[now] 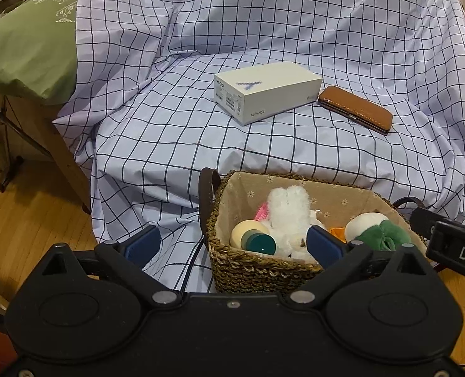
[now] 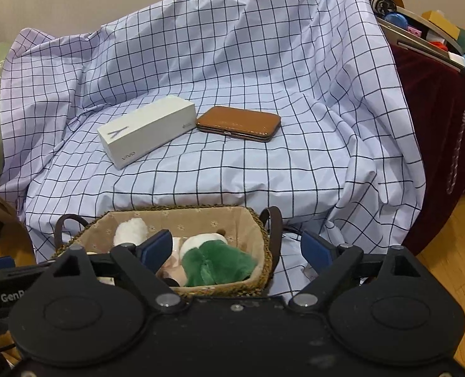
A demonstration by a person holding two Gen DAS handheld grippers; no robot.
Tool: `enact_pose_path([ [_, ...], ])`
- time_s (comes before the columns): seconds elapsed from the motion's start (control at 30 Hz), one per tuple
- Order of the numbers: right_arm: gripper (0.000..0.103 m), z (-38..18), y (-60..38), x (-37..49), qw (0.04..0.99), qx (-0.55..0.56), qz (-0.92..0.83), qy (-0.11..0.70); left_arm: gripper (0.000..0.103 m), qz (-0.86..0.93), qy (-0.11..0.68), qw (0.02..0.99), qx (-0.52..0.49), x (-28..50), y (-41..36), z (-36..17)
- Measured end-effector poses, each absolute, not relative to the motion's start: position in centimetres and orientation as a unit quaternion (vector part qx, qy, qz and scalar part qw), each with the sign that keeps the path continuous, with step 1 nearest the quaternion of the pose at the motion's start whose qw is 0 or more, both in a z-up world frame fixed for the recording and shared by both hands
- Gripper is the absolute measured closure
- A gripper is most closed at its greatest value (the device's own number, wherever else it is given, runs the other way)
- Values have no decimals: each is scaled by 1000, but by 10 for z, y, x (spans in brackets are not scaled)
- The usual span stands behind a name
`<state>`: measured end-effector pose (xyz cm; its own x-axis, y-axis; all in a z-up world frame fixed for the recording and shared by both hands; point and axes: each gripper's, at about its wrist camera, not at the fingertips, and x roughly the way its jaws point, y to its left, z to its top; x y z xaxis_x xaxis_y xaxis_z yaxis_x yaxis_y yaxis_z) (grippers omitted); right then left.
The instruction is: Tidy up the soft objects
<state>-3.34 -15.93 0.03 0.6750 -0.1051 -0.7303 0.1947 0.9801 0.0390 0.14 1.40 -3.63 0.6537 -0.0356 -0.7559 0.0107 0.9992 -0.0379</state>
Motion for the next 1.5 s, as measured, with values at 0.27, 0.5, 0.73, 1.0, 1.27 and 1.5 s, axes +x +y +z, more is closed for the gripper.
enact_pose_path([
  [0.27, 6, -3, -160, -32, 910, 54, -90, 400, 6, -16, 418, 908, -10, 1, 10, -35],
  [0.5, 5, -2, -161, -33, 911, 54, -96, 398, 6, -16, 415, 909, -12, 1, 10, -35],
  [0.73, 5, -3, -161, -32, 909, 54, -97, 402, 6, -13, 416, 909, -14, 1, 11, -35],
  [1.0, 5, -4, -161, -32, 907, 56, -98, 405, 6, -10, 415, 910, -14, 1, 12, -35],
  [1.27, 5, -6, -161, -31, 906, 58, -97, 408, 6, -9, 418, 908, -15, 1, 13, -36],
  [1.5, 5, -6, -162, -31, 906, 58, -97, 408, 6, -11, 421, 907, -14, 1, 12, -37],
])
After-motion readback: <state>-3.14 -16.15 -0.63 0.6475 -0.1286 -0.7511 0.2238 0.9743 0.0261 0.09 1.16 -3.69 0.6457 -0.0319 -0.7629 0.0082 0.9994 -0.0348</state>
